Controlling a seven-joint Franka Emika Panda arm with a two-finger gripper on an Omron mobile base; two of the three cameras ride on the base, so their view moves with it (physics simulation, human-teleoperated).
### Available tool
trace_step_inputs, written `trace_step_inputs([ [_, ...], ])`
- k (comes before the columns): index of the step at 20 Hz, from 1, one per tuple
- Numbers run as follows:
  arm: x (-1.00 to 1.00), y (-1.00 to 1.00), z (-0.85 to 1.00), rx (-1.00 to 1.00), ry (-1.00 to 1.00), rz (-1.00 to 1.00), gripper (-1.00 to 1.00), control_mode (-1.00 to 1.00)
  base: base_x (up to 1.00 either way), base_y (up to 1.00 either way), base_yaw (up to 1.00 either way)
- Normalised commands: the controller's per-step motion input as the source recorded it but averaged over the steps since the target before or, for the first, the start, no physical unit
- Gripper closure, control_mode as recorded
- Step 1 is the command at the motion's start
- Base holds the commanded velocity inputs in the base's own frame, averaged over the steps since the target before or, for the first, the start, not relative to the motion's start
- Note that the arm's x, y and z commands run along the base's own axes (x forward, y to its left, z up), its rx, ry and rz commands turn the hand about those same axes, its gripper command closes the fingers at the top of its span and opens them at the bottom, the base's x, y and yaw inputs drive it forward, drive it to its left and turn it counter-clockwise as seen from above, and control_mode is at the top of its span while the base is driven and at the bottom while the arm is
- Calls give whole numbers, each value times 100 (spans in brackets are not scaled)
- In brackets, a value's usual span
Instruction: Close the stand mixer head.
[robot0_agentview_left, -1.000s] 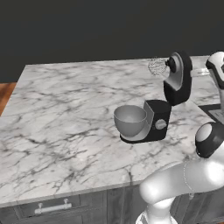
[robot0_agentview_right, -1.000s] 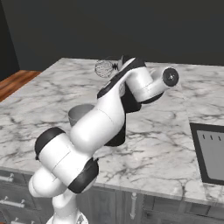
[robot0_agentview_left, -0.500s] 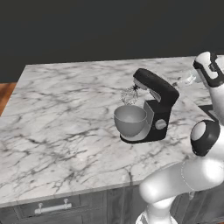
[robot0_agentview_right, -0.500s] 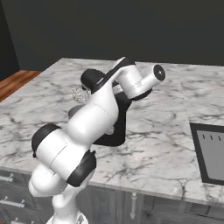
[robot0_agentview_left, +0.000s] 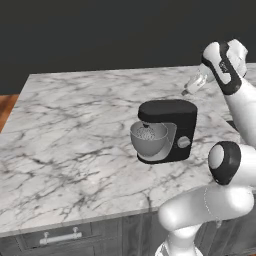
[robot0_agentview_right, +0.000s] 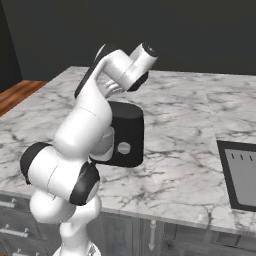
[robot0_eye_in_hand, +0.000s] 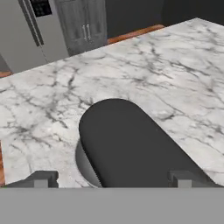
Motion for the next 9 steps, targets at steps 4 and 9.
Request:
trace_step_inputs([
  [4,-96,100,-50,-8,0,-12,-100,-100,0,0,0],
  [9,-57,87,-45,-7,0,-19,-100,-100,0,0,0],
])
